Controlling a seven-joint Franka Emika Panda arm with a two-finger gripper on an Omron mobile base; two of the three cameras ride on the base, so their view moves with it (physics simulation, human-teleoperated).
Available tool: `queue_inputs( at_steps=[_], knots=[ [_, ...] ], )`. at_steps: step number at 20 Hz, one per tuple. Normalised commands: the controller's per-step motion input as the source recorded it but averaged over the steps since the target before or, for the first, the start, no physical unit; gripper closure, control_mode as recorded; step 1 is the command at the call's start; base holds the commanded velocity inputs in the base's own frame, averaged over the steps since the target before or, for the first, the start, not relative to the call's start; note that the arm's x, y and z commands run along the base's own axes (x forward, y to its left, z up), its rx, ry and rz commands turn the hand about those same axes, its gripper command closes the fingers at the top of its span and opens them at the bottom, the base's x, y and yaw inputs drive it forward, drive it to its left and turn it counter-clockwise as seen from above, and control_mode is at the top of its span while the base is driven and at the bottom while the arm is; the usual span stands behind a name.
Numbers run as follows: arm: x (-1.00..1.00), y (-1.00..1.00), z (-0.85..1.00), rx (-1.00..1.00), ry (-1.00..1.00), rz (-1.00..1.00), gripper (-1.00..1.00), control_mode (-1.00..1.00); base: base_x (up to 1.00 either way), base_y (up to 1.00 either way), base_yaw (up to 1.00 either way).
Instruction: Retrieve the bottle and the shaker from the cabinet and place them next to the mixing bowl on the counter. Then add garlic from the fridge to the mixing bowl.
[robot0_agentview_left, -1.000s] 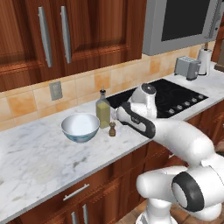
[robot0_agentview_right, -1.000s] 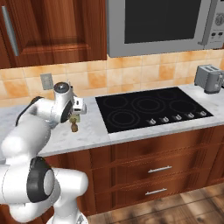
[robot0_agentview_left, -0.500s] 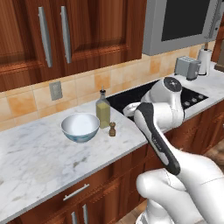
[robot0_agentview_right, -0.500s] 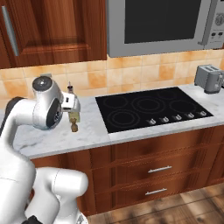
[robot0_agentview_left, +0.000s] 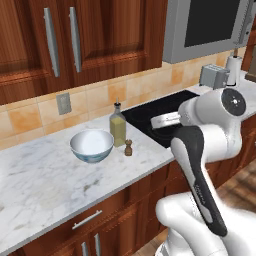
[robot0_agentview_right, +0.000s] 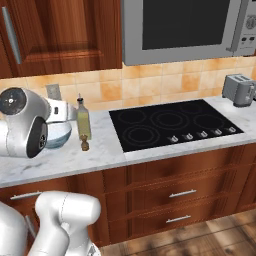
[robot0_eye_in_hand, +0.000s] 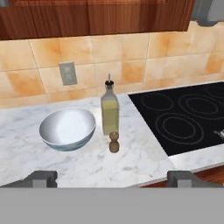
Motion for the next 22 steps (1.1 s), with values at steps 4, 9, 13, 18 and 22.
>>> queue_inputs(
  at_steps=[4,9,13,18,22],
  knots=[
    [-0.6,0.0,0.75,0.0,0.13,0.03,-1.0,-1.0,0.0,0.0,0.0],
    [-0.58,0.0,0.37,-0.02,0.19,0.0,-1.0,-1.0,0.0,0.0,0.0],
    [-0.52,-0.04,0.06,-0.03,0.03,-0.07,-1.0,-1.0,0.0,0.0,0.0],
    [-0.5,-0.28,-0.05,-0.04,-0.04,-0.12,-1.0,-1.0,0.0,0.0,0.0],
    [-0.34,-0.22,0.0,0.0,-0.03,-0.03,-1.0,-1.0,0.0,0.0,0.0]
  ],
)
